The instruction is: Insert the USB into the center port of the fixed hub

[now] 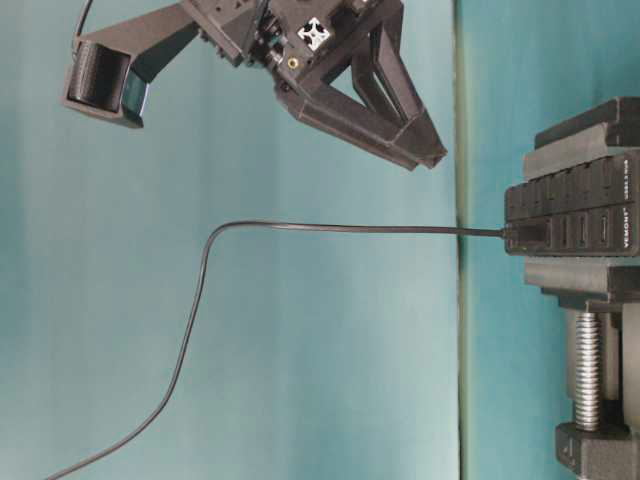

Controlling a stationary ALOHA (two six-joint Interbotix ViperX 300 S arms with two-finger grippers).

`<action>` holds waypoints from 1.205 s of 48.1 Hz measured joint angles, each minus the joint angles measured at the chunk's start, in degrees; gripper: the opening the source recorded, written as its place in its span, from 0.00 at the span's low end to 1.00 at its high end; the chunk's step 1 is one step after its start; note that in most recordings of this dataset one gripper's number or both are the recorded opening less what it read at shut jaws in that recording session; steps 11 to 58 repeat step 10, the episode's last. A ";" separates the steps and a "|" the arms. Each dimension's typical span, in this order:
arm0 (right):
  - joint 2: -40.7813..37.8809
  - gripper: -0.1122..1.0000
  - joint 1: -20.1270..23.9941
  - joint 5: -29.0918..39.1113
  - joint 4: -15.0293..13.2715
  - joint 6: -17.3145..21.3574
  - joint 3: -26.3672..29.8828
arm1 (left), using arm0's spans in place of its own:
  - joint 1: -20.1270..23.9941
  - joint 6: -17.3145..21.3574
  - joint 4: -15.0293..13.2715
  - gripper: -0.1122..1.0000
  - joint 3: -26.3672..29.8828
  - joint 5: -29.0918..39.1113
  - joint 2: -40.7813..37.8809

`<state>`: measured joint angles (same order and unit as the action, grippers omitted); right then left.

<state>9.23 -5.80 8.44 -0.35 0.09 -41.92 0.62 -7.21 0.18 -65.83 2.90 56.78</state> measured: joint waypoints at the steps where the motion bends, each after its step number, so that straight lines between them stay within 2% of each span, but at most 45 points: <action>1: 0.00 0.73 0.00 0.00 0.00 0.00 0.00 | 0.00 0.00 0.09 0.11 0.00 0.00 0.00; 58: 0.00 0.73 0.00 0.00 0.00 0.00 -0.18 | 0.00 -0.18 0.09 0.11 -0.09 0.00 0.09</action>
